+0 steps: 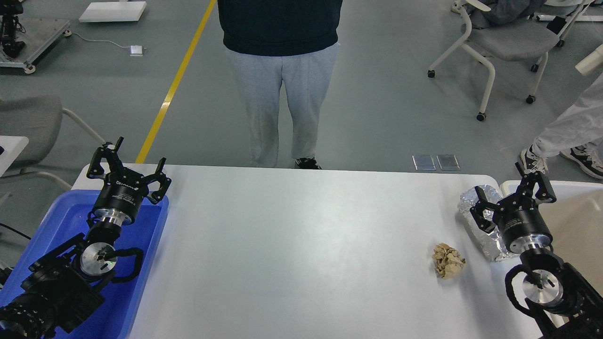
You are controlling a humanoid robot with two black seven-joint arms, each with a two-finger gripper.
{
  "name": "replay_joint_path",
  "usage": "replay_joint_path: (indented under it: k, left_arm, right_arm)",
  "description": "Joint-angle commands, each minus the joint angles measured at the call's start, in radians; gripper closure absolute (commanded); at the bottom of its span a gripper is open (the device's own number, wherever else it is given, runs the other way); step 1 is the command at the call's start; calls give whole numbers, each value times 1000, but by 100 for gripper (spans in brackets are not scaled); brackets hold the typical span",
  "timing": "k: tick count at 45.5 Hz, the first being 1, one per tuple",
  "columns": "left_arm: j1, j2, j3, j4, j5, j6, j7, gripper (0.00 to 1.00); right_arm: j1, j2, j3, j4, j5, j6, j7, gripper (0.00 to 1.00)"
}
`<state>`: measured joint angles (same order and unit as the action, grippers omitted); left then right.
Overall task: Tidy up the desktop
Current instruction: 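Move the right gripper toward the crumpled silver foil wrapper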
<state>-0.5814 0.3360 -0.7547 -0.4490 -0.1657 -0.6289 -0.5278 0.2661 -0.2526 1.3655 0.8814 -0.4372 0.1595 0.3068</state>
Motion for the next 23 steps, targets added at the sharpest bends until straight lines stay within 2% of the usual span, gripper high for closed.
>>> replay_joint_path:
  k: [1, 23]
  left_arm:
    - [0, 0, 0, 0, 0, 0, 0, 0]
    - [0, 0, 0, 1, 0, 1, 0, 0]
  right_arm:
    - [-4, -1, 0, 1, 2, 0, 0, 0]
    - [2, 1, -3, 2, 2, 2, 0, 0]
